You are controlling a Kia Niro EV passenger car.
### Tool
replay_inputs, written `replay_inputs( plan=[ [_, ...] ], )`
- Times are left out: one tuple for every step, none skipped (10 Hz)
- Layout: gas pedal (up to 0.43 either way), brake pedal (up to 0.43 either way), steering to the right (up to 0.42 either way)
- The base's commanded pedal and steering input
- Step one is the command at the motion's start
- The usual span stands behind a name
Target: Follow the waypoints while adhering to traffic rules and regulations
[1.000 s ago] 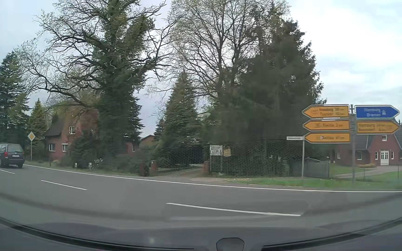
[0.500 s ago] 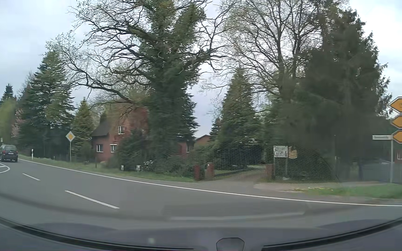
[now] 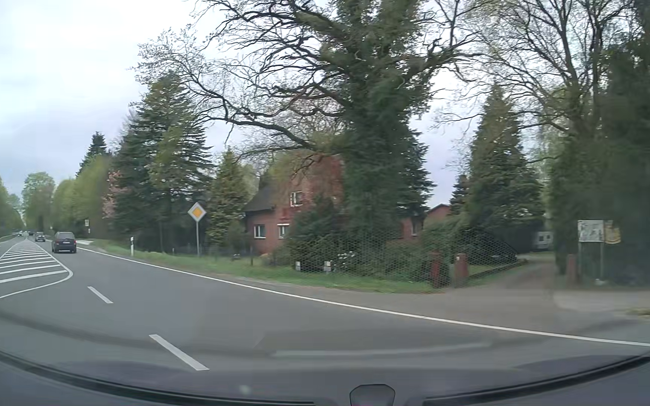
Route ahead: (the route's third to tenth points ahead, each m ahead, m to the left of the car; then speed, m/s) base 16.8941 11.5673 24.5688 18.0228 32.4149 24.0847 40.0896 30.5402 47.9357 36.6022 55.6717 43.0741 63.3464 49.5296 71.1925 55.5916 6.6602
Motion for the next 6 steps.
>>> replay_inputs(
  plan=[
    [0.378,0.0,-0.308],
    [0.378,0.0,-0.298],
    [0.378,0.0,-0.289],
    [0.39,0.0,-0.281],
    [0.39,0.0,-0.27],
    [0.39,0.0,-0.255]
  ],
)
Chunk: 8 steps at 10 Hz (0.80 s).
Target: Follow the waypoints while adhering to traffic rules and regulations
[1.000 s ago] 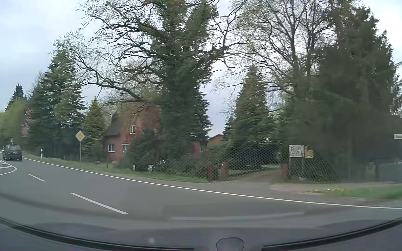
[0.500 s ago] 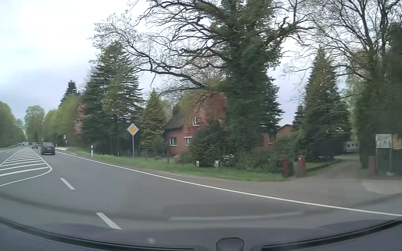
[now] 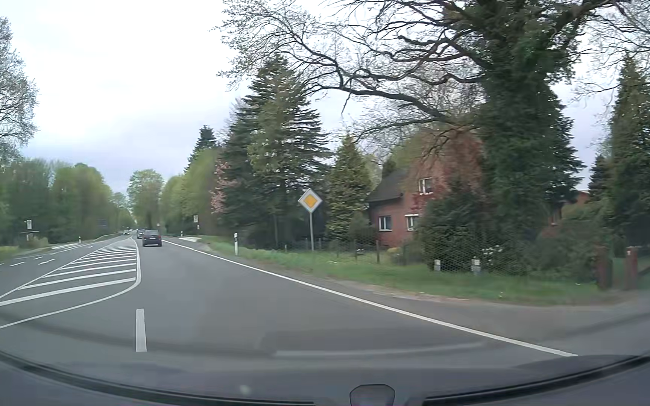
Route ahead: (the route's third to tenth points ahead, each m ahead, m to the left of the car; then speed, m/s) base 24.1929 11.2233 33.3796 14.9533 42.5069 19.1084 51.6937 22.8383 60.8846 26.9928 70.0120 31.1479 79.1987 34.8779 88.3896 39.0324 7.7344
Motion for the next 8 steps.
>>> replay_inputs(
  plan=[
    [0.398,0.0,-0.243],
    [0.409,0.0,-0.229],
    [0.429,0.0,-0.214],
    [0.429,0.0,-0.195],
    [0.441,0.0,-0.177],
    [0.461,0.0,-0.154],
    [0.469,0.0,-0.133],
    [0.469,0.0,-0.116]
  ],
)
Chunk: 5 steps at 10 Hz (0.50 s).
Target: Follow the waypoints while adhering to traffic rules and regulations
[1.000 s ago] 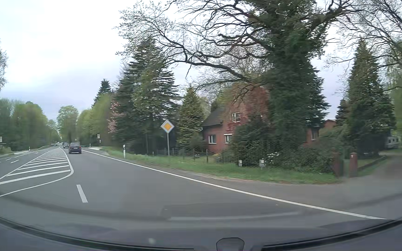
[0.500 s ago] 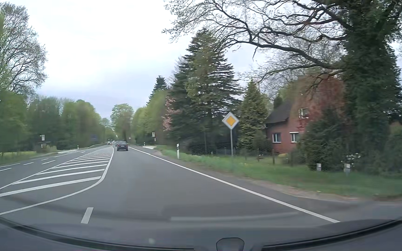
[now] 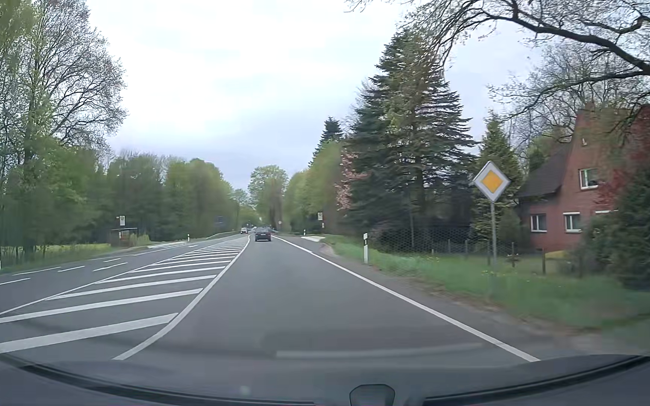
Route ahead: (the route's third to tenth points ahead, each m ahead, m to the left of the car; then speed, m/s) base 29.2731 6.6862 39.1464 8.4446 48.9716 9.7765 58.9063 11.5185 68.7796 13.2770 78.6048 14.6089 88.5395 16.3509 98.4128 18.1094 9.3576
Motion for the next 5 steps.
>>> replay_inputs(
  plan=[
    [0.469,0.0,-0.097],
    [0.469,0.0,-0.084],
    [0.48,0.0,-0.074],
    [0.488,0.0,-0.065],
    [0.488,0.0,-0.054]
  ],
)
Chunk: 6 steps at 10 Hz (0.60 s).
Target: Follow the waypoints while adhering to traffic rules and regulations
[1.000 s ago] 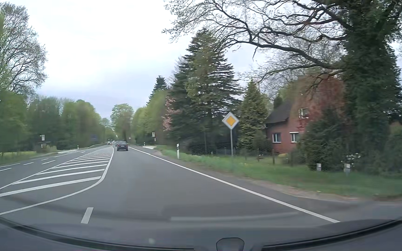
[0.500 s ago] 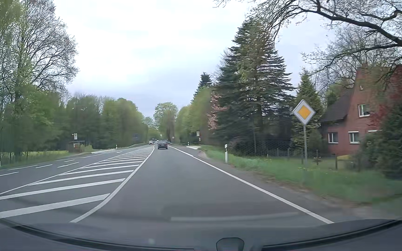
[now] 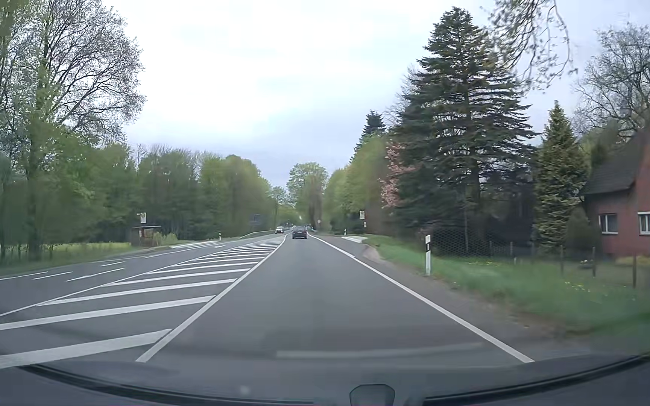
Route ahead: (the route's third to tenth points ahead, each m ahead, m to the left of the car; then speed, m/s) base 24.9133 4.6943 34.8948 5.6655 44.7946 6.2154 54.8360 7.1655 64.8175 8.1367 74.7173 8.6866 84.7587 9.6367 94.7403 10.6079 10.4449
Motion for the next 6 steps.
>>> replay_inputs(
  plan=[
    [0.488,0.0,-0.046],
    [0.5,0.0,-0.039],
    [0.52,0.0,-0.035],
    [0.531,0.0,-0.027],
    [0.531,0.0,-0.02],
    [0.539,0.0,-0.019]
  ],
)
